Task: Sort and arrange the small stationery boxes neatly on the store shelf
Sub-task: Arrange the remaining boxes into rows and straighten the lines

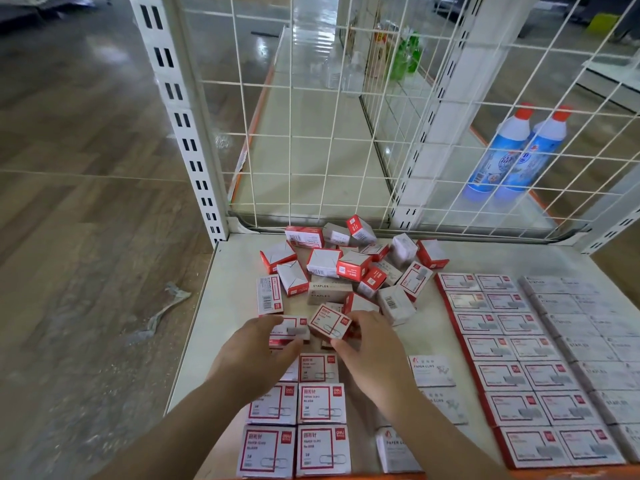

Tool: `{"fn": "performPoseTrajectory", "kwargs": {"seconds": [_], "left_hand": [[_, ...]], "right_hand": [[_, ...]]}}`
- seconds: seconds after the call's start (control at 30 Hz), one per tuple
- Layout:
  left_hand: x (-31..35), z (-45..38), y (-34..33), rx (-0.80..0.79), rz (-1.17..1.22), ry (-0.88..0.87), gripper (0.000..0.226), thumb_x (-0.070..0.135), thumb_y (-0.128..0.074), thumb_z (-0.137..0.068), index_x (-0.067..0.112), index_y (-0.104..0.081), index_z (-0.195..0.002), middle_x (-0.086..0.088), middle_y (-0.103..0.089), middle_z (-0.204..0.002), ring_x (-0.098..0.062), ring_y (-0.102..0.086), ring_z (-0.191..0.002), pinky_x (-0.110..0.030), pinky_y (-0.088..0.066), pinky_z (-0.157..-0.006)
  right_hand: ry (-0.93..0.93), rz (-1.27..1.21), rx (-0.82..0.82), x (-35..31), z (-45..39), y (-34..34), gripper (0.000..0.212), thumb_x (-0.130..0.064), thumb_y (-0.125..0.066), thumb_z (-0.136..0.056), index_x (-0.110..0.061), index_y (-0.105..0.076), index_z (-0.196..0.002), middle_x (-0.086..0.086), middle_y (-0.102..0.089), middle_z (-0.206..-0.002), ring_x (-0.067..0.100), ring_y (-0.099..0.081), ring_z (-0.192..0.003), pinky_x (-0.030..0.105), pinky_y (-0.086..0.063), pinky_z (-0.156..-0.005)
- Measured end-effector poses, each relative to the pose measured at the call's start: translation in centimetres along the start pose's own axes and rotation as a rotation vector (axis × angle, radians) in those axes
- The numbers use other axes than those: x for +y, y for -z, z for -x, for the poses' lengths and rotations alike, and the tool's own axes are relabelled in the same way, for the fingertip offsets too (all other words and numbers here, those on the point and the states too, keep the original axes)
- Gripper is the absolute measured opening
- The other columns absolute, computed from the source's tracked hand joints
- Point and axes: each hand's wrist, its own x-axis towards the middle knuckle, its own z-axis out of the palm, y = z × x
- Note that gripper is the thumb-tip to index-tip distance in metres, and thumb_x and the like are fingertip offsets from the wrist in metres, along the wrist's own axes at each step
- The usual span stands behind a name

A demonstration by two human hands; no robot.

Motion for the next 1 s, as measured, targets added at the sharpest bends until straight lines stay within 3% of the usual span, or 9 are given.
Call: {"fn": "performPoseTrajectory", "kwargs": {"seconds": [0.3,0.4,0.47,0.57,0.7,0.87,1.0], "left_hand": [[-0.1,-1.5,-0.3,0.011,0.086,-0.016,0.057,0.044,-0.056,-0.088,0.032,-0.035,-0.139,0.007,-0.032,-0.150,-0.021,-0.042,-0.129,-0.035,-0.047,-0.091],[-0.2,-1.5,-0.3,0.000,0.145,0.011,0.055,0.038,-0.056,-0.089,0.030,-0.036,-0.140,0.004,-0.033,-0.149,-0.022,-0.045,-0.127,-0.037,-0.049,-0.093],[-0.4,-1.4,-0.2,0.013,0.184,0.027,0.052,0.033,-0.055,-0.091,0.028,-0.037,-0.139,0.002,-0.035,-0.148,-0.021,-0.049,-0.122,-0.036,-0.052,-0.090],[-0.5,-1.1,0.3,0.071,0.207,0.035,0.046,0.030,-0.052,-0.093,0.025,-0.041,-0.137,0.001,-0.041,-0.142,-0.012,-0.053,-0.103,-0.022,-0.051,-0.073],[-1.1,-0.7,1.0,0.091,0.193,0.088,0.043,0.031,-0.050,-0.094,0.026,-0.042,-0.136,0.000,-0.043,-0.140,-0.018,-0.052,-0.115,-0.017,-0.045,-0.066],[-1.3,-0.5,1.0,0.015,0.256,0.110,0.042,0.029,-0.048,-0.095,0.027,-0.043,-0.136,0.001,-0.047,-0.139,-0.019,-0.052,-0.117,-0.014,-0.040,-0.054],[-1.6,-0.7,1.0,0.003,0.274,0.106,0.043,0.031,-0.048,-0.095,0.027,-0.043,-0.137,0.002,-0.047,-0.140,-0.018,-0.050,-0.121,-0.019,-0.044,-0.067]], "right_hand": [[0.003,0.004,0.044,-0.4,-1.4,-0.3,0.037,-0.030,-0.054,-0.091,-0.021,-0.047,-0.125,-0.007,-0.048,-0.120,0.007,-0.047,-0.110,0.017,-0.037,-0.090],[-0.013,-0.036,0.031,-0.4,-1.4,-0.4,0.038,-0.030,-0.055,-0.090,-0.021,-0.047,-0.125,-0.006,-0.049,-0.119,0.008,-0.051,-0.107,0.019,-0.043,-0.090],[-0.011,-0.046,0.011,-0.3,-1.2,-0.3,0.040,-0.030,-0.056,-0.089,-0.022,-0.047,-0.126,-0.006,-0.050,-0.120,0.008,-0.052,-0.109,0.025,-0.047,-0.093],[0.025,-0.067,-0.032,-0.3,-0.8,-0.1,0.042,-0.028,-0.057,-0.088,-0.024,-0.047,-0.128,-0.008,-0.051,-0.120,0.008,-0.050,-0.113,0.027,-0.046,-0.097],[0.083,-0.146,-0.035,-0.7,-0.2,0.0,0.042,-0.026,-0.059,-0.088,-0.025,-0.047,-0.128,-0.010,-0.050,-0.116,0.007,-0.050,-0.113,0.026,-0.046,-0.096],[0.100,-0.083,-0.101,-0.8,0.0,0.2,0.035,-0.028,-0.058,-0.088,-0.026,-0.052,-0.122,-0.012,-0.052,-0.116,0.006,-0.049,-0.111,0.021,-0.044,-0.094],[0.111,-0.006,-0.079,-1.3,-0.3,-0.3,0.032,-0.030,-0.055,-0.090,-0.025,-0.050,-0.121,-0.013,-0.049,-0.113,0.001,-0.043,-0.103,0.004,-0.032,-0.074]]}}
